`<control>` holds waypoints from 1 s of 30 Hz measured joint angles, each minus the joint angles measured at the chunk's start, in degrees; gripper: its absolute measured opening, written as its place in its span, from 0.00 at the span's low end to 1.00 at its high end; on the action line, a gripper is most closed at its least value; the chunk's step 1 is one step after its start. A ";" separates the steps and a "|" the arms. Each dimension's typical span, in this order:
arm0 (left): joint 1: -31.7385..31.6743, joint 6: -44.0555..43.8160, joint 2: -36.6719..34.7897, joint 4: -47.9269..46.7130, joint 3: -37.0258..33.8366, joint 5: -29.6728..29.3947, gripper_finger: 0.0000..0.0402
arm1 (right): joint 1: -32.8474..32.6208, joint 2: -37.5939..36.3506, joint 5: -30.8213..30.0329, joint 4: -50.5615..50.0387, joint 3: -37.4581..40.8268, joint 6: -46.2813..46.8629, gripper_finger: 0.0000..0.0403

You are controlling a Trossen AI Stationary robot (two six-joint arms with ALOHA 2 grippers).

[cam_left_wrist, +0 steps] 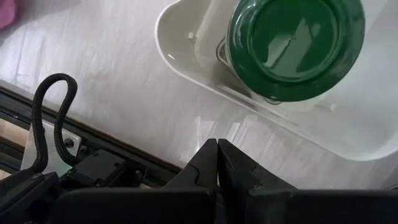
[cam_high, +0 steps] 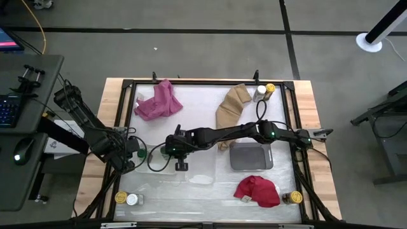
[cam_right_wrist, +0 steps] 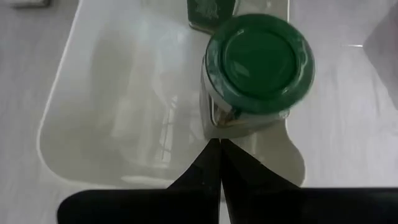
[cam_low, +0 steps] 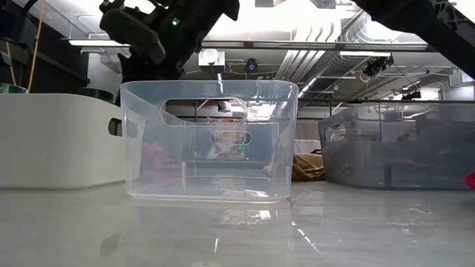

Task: Sort spices by type
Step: Adjust the green seasoning bottles in the white bin

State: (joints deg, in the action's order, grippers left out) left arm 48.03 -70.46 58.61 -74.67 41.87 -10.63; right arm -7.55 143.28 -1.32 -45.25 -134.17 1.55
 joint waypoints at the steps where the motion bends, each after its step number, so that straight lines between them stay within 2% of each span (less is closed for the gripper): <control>1: 0.00 0.00 -0.02 -0.02 0.00 0.00 0.00 | 0.00 0.15 -0.02 0.20 0.00 0.02 0.00; 12: 0.00 -0.01 -0.02 0.01 0.00 -0.04 0.00 | 0.00 2.08 -0.19 5.24 0.07 4.49 0.00; 30: 0.00 -0.02 0.00 0.15 0.00 -0.24 0.00 | 0.04 2.03 -3.95 10.40 0.07 4.45 0.00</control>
State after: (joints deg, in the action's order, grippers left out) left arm 48.03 -70.48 58.61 -74.52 41.87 -10.87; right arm -7.51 145.32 -5.27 -34.85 -134.10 6.00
